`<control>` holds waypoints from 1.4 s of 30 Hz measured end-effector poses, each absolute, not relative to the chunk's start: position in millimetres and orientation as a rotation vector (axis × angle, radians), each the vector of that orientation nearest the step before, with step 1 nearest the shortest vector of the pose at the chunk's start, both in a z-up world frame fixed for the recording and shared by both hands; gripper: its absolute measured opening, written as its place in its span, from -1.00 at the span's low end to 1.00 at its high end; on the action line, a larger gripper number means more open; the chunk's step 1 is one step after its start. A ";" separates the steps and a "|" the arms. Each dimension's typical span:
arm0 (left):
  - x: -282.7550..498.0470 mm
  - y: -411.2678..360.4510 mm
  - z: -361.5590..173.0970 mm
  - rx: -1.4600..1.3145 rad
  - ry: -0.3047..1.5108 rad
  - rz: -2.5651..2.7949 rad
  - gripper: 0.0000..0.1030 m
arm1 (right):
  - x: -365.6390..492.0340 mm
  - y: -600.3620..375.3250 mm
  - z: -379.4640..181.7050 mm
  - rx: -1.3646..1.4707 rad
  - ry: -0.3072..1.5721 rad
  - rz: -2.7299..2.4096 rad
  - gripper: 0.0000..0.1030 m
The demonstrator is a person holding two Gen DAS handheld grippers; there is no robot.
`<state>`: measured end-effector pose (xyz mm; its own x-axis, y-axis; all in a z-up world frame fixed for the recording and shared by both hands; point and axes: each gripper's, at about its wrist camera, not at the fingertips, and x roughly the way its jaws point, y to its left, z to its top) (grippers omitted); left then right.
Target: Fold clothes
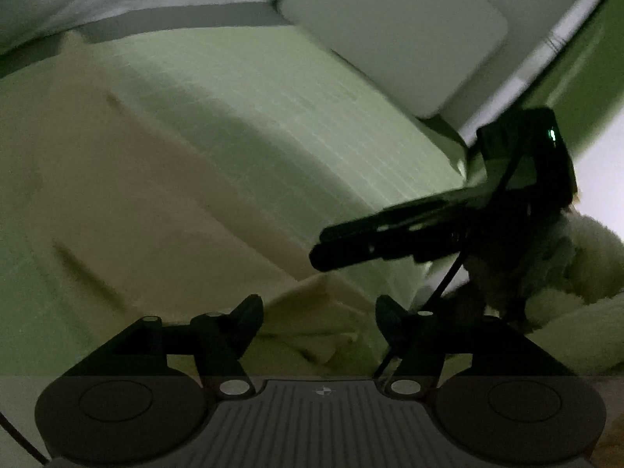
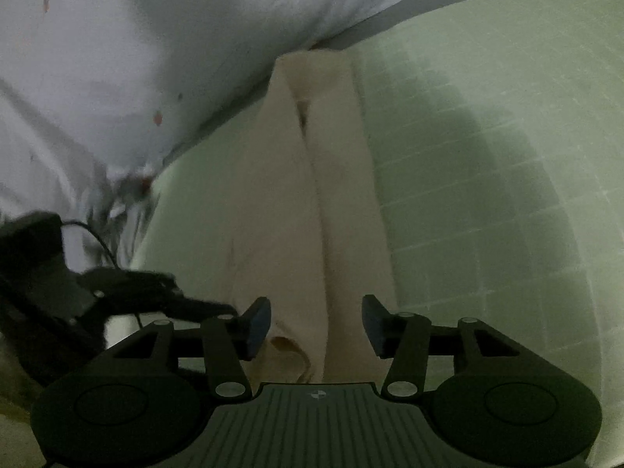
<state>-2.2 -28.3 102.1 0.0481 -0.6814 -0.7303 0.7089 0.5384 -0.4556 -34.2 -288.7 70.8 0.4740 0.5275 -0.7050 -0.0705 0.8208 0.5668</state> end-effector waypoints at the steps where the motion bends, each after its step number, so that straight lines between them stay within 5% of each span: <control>1: -2.3 -20.2 101.1 -0.007 1.101 -1.019 0.34 | -32.6 -284.5 69.4 0.497 1.033 0.403 0.26; 8: -1.7 15.3 91.2 -0.198 1.114 -0.779 0.42 | -48.6 -260.4 84.0 0.332 1.029 0.481 0.23; 11: -1.1 28.8 83.9 -0.323 1.117 -0.704 0.42 | -57.9 -246.5 92.8 0.261 1.010 0.580 -0.11; 17: 4.7 34.7 70.6 -0.434 1.115 -0.628 0.49 | -72.0 -201.5 86.6 0.075 1.133 0.789 -0.10; 24: -4.0 15.9 59.7 -0.398 1.151 -0.620 0.51 | -76.5 -255.0 98.7 0.303 1.033 0.502 0.03; 26: -6.7 6.4 54.2 -0.369 1.174 -0.614 0.52 | -73.5 -261.8 93.3 0.273 1.046 0.364 -0.17; 27: -7.5 -1.1 51.4 -0.324 1.184 -0.603 0.52 | -72.5 -258.9 89.8 0.224 1.052 0.326 -0.47; 28: -7.8 -10.2 48.8 -0.260 1.186 -0.586 0.52 | -72.3 -254.3 87.1 0.203 1.056 0.327 -0.50; 42: -7.4 -6.6 59.5 -0.281 1.170 -0.520 0.57 | -97.9 -208.3 94.3 -0.097 1.186 0.593 -0.40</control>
<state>-7.4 -6.6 59.5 0.2909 -0.5260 -0.7992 0.2412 0.8486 -0.4708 -97.9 -208.3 94.3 0.2434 0.3832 -0.8910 -0.4825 0.8447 0.2315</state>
